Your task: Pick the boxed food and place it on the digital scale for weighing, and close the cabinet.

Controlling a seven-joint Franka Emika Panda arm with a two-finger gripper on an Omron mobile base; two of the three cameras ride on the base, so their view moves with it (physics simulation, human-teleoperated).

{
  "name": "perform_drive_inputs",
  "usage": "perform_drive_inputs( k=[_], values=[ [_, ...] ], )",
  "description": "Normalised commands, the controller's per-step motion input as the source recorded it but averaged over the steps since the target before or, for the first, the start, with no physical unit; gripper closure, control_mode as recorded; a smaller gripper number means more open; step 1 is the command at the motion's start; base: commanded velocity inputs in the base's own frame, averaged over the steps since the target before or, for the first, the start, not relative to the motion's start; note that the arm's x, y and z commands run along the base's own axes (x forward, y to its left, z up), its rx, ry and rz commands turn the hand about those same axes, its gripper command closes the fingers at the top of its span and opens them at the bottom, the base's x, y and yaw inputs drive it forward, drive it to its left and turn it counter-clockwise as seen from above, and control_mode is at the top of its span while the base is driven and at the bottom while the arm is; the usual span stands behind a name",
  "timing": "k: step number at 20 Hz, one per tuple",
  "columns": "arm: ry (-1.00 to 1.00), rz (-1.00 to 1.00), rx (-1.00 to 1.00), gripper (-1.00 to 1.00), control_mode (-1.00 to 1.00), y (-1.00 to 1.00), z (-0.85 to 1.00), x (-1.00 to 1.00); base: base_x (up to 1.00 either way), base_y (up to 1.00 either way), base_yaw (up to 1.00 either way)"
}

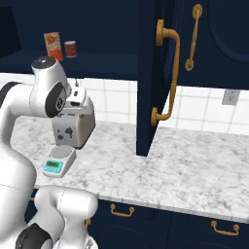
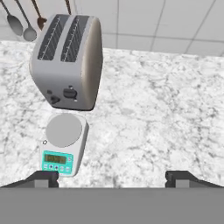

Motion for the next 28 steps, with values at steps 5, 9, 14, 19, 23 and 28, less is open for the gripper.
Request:
perform_drive_inputs(
  k=[5,9,14,19,23,28],
  values=[
    [-0.32,-0.07,0.0,-1.0,-1.0,0.23,0.61,-0.45,0.0,0.0,0.0],
    [-0.24,-0.05,0.0,-1.0,-1.0,0.27,0.74,-0.3,0.0,0.0,0.0],
    [-0.17,-0.02,0.0,-1.0,-1.0,0.37,0.76,-0.24,0.0,0.0,0.0],
    [-0.26,0.0,0.0,-1.0,-1.0,0.34,0.97,-0.08,0.0,0.0,0.0],
    [-0.18,0.0,0.01,-1.0,-1.0,0.41,0.66,-0.03,0.0,0.0,0.0],
    [-0.08,0.0,0.0,-1.0,-1.0,0.19,0.2,0.16,0.0,0.0,0.0]
  ],
)
